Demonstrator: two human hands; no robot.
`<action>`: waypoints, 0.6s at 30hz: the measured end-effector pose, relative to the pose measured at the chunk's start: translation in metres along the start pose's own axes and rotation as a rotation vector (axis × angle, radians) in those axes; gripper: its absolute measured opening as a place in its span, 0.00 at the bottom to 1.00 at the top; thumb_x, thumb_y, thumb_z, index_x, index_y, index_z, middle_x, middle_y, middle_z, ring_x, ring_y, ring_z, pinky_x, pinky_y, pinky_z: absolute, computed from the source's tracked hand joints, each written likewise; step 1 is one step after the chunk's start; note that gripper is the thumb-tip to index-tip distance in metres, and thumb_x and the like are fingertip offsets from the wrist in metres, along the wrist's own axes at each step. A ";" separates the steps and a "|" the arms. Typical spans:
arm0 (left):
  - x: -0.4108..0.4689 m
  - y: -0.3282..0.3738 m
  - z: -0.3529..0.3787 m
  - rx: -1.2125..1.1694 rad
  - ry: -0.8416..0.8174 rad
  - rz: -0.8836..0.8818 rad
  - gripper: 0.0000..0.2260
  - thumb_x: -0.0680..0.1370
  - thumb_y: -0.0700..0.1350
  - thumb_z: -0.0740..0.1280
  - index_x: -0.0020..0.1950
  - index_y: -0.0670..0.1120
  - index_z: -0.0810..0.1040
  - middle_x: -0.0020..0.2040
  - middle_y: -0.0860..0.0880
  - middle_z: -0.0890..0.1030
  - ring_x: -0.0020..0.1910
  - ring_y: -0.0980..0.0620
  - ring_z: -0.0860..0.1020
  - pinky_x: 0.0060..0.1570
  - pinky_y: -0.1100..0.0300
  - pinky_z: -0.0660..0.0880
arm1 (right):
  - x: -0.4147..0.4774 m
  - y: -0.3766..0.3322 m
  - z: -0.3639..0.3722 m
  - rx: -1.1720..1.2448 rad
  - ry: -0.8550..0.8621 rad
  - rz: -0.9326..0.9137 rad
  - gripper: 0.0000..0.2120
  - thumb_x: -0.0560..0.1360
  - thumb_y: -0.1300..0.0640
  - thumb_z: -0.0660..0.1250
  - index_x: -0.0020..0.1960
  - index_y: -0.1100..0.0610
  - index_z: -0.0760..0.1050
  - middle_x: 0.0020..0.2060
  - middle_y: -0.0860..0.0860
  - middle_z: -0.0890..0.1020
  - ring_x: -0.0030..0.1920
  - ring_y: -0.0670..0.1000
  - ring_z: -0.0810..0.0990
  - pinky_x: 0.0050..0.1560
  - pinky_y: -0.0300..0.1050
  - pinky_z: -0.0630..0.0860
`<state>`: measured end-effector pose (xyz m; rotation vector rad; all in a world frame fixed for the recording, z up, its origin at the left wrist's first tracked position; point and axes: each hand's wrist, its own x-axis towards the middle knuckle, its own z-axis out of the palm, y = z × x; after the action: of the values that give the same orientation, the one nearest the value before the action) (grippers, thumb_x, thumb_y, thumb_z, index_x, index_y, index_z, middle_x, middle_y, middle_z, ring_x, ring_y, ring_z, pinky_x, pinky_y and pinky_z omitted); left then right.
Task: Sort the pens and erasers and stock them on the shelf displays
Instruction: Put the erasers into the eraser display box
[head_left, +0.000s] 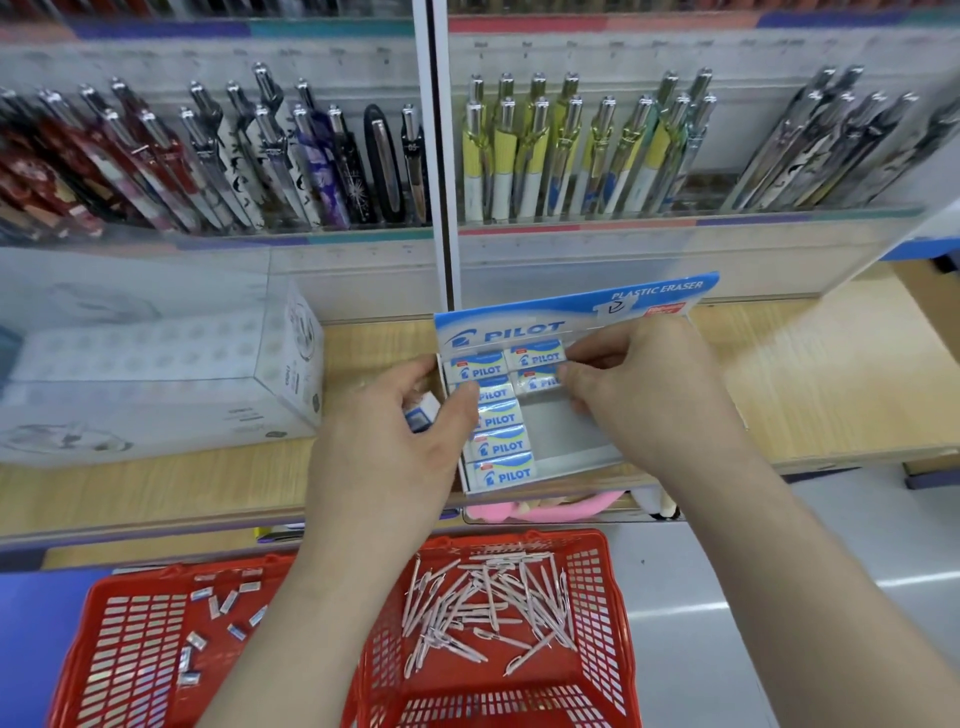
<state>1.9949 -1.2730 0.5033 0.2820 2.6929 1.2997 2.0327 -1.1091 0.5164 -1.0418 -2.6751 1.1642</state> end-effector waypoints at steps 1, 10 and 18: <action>0.000 0.000 -0.002 -0.010 0.049 -0.005 0.03 0.73 0.55 0.67 0.46 0.60 0.79 0.29 0.65 0.76 0.37 0.72 0.75 0.32 0.75 0.69 | -0.002 0.000 -0.003 -0.044 0.032 -0.041 0.06 0.74 0.56 0.68 0.48 0.54 0.83 0.40 0.50 0.85 0.47 0.54 0.82 0.50 0.48 0.78; -0.023 0.051 -0.009 -0.740 -0.042 -0.260 0.12 0.77 0.53 0.63 0.39 0.47 0.77 0.27 0.53 0.76 0.25 0.57 0.75 0.24 0.63 0.71 | -0.073 -0.012 -0.013 0.674 -0.312 -0.156 0.11 0.69 0.57 0.75 0.51 0.48 0.82 0.40 0.49 0.81 0.37 0.53 0.82 0.41 0.53 0.82; -0.040 0.056 -0.005 -1.075 -0.299 -0.323 0.13 0.73 0.48 0.65 0.54 0.44 0.79 0.41 0.42 0.82 0.42 0.44 0.82 0.45 0.51 0.80 | -0.083 0.001 -0.012 0.593 -0.163 -0.230 0.16 0.64 0.54 0.75 0.51 0.46 0.82 0.44 0.46 0.80 0.39 0.47 0.79 0.40 0.39 0.78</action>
<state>2.0386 -1.2521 0.5521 -0.0859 1.4167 2.1028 2.1011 -1.1510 0.5421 -0.5474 -2.2205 1.8747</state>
